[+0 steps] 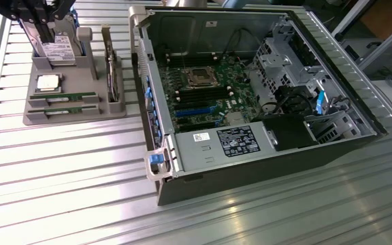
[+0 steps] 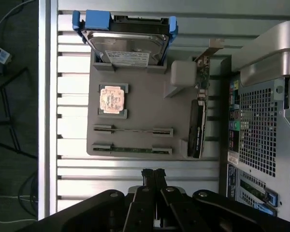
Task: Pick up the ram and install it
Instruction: 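Pick up the ram and move it above insertion slot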
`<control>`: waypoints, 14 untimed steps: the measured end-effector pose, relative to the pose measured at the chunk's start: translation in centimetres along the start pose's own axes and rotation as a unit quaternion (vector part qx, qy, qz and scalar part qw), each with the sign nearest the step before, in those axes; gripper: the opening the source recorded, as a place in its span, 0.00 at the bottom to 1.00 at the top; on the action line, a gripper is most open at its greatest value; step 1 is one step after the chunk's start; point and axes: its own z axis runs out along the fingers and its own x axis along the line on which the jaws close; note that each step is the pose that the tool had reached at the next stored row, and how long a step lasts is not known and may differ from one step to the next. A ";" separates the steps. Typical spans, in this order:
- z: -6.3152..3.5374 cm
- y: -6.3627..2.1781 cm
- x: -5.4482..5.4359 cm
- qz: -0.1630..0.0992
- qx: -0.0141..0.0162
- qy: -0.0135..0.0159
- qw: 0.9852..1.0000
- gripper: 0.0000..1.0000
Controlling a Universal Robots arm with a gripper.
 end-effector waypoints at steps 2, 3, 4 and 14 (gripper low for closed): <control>0.00 0.00 0.0 -0.013 0.000 0.001 1.000 0.14; 0.00 0.00 0.0 -0.020 0.000 0.001 1.000 0.14; 0.00 0.00 0.0 -0.025 -0.001 0.001 1.000 0.14; 0.00 0.00 0.0 -0.117 -0.003 0.005 0.993 0.14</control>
